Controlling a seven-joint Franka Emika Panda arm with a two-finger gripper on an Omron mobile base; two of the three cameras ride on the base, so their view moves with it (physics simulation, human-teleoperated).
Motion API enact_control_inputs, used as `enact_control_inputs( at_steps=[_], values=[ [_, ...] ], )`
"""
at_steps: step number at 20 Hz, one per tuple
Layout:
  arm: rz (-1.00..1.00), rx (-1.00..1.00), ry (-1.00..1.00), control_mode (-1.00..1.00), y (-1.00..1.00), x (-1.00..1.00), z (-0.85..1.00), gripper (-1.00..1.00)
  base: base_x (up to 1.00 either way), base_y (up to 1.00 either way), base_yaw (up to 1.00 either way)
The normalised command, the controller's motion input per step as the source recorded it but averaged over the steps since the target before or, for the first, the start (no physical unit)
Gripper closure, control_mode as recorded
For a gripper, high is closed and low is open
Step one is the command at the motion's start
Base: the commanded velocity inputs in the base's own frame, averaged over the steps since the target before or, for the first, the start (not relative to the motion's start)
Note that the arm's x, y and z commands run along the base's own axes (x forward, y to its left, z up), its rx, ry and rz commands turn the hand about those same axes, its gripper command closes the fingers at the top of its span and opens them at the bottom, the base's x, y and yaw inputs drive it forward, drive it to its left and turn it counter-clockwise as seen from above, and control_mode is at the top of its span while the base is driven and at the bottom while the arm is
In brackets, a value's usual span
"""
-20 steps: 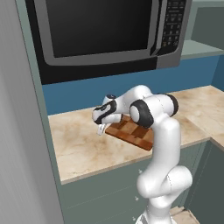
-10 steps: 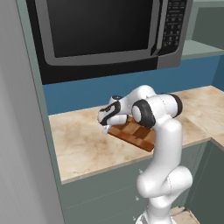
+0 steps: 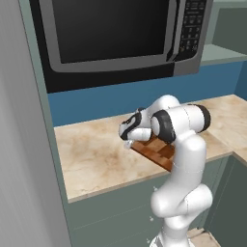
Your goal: Move the cutting board and knife to the sink. Then move spray from the cabinet to the counter.
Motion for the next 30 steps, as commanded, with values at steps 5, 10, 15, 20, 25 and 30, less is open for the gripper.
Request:
enact_control_inputs(
  at_steps=[5,10,15,20,25,30],
  values=[
    [-0.06,0.00,-0.06,-1.00,-0.80,-0.36,-0.28,-1.00,0.00,0.00,0.00],
    [-0.01,0.00,-0.04,-1.00,-0.46,-0.10,-0.07,-1.00,0.00,0.00,0.00],
    [0.00,0.00,-0.17,-1.00,0.03,0.00,0.23,-1.00,0.00,0.00,0.00],
    [0.00,0.00,-0.43,-1.00,0.32,0.00,0.22,-1.00,0.00,0.00,0.00],
    [0.00,0.00,-0.27,-1.00,0.06,-0.33,0.45,-1.00,0.00,0.00,0.00],
    [-0.07,0.06,-0.10,-1.00,-0.47,-0.60,0.60,-1.00,0.00,0.00,0.00]
  ],
)
